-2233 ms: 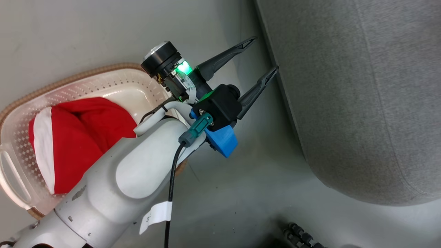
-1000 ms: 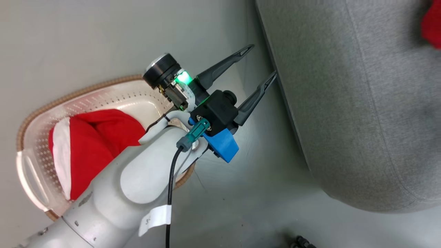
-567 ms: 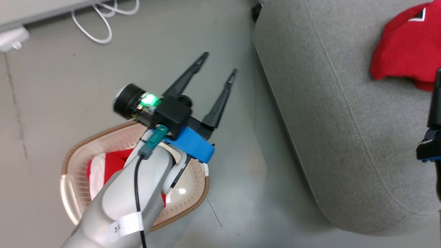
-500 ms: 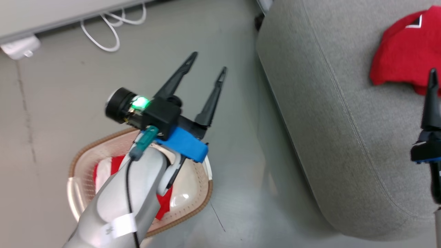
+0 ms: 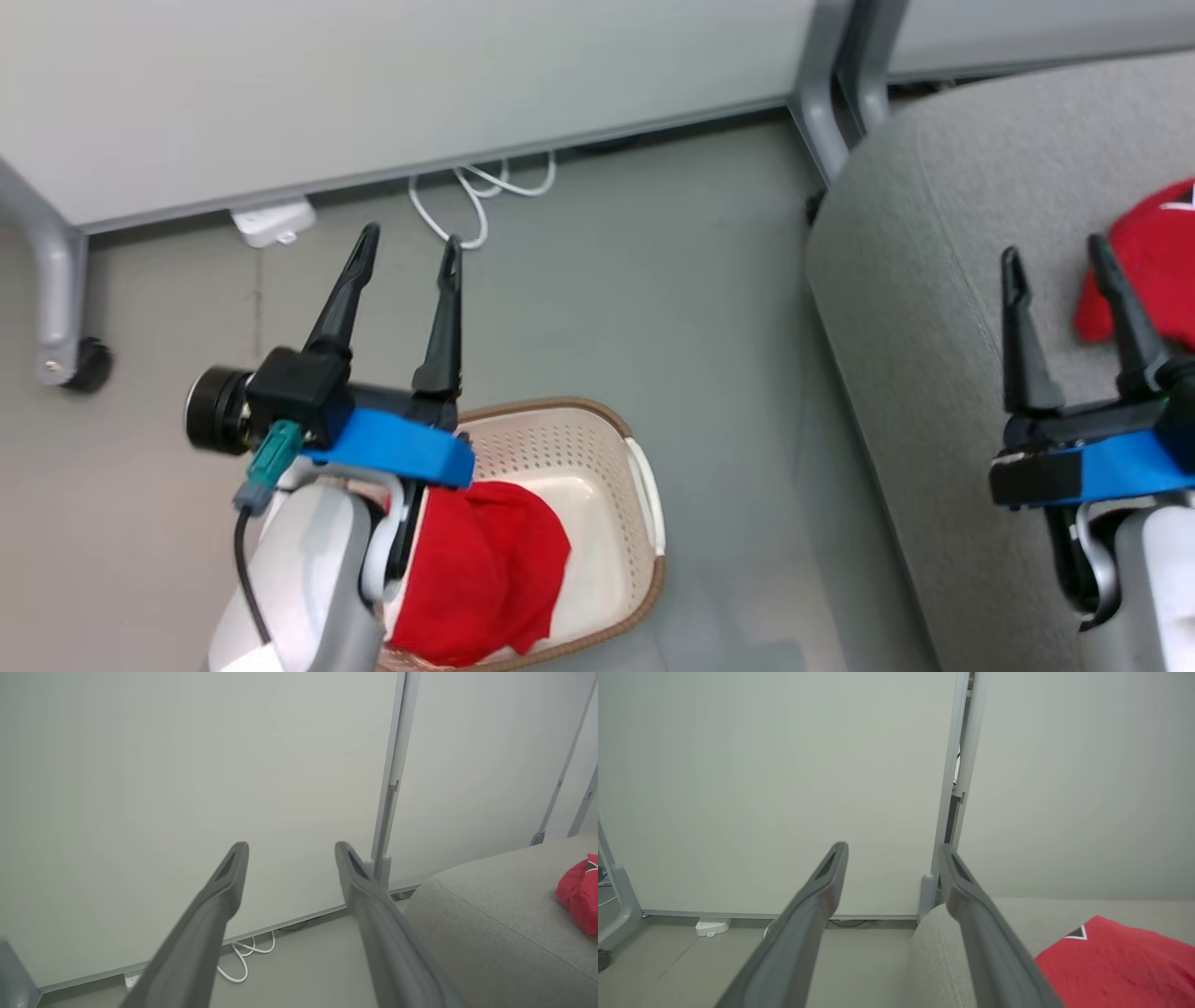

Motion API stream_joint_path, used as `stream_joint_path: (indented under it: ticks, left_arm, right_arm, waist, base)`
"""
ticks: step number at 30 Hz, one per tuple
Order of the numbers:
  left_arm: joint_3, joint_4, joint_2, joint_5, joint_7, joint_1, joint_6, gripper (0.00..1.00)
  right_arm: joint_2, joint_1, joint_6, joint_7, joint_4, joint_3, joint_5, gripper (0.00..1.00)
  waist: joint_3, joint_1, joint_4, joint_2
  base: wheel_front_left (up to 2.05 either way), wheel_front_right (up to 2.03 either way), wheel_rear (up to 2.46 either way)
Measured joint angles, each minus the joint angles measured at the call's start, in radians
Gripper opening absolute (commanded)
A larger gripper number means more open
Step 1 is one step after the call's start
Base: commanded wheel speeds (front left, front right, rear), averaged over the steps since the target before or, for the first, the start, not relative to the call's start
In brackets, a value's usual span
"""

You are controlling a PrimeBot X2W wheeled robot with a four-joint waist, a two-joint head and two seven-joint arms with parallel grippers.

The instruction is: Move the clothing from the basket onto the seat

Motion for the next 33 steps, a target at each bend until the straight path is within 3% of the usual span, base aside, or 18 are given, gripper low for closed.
stream_joint_path:
  ticks: [12, 33]
  left_arm:
    - [0.181, -0.027, -0.042, 0.059, 0.0, 0.163, -0.041, 1.0]
    - [0.252, 0.001, -0.063, 0.087, 0.0, 0.278, -0.083, 1.0]
  right_arm:
    - [0.054, 0.089, 0.0, 0.0, 0.004, 0.039, 0.016, 1.0]
    - [0.101, 0.202, 0.0, 0.0, 0.083, 0.037, 0.033, 1.0]
  waist:
    - [-0.11, 0.0, 0.099, 0.0]
    - [-0.177, 0.0, 0.161, 0.0]
  base:
    - [0.0, 0.0, 0.0]
    - [0.0, 0.0, 0.0]
